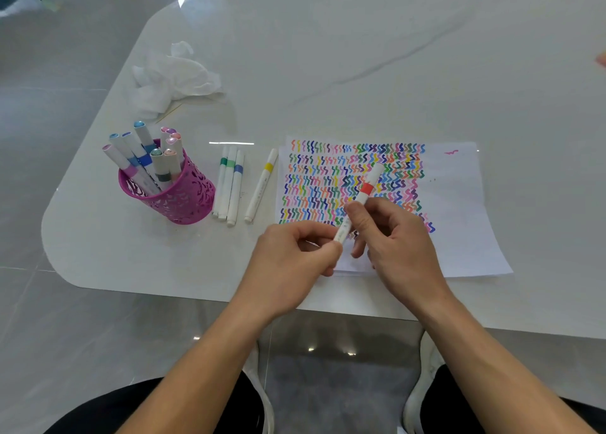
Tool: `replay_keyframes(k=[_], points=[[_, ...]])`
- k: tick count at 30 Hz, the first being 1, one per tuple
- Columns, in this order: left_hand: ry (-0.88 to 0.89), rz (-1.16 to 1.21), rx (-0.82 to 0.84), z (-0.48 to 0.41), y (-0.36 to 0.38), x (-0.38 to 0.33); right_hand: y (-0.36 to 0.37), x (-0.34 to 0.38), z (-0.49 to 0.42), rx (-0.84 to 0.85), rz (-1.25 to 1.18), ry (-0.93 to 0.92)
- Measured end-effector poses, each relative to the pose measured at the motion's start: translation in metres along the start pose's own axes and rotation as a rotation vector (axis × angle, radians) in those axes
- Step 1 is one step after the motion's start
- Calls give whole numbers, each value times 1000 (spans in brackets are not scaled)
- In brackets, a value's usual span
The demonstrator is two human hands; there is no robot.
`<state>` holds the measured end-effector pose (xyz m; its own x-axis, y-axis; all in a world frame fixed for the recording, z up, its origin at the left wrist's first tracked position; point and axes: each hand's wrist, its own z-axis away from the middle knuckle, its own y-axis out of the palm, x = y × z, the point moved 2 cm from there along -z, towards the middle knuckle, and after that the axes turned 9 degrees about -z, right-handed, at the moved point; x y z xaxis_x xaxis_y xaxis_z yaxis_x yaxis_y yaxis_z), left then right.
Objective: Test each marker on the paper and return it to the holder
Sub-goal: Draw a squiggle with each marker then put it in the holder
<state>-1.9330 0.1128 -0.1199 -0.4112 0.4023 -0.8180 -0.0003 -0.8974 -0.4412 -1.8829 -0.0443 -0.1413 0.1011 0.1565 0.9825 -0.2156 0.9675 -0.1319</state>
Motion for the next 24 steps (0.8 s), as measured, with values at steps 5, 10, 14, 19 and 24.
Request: replay_keyframes(k=[5,10,14,19,24], points=[[42,-107,-59,-2,2,-1,-4,3,0,-29,114,-93],[156,-84,-161,-8,-9,-7,-8,8,4,54,564,-274],[310,-215,-133,-7,-11,-12,-8,14,9,133,779,-379],[417,-624,-136,-4,0,-14,-15,12,7,136,801,-368],[475,-707,-86,-3,9,-15,-19,9,10,166,762,-366]])
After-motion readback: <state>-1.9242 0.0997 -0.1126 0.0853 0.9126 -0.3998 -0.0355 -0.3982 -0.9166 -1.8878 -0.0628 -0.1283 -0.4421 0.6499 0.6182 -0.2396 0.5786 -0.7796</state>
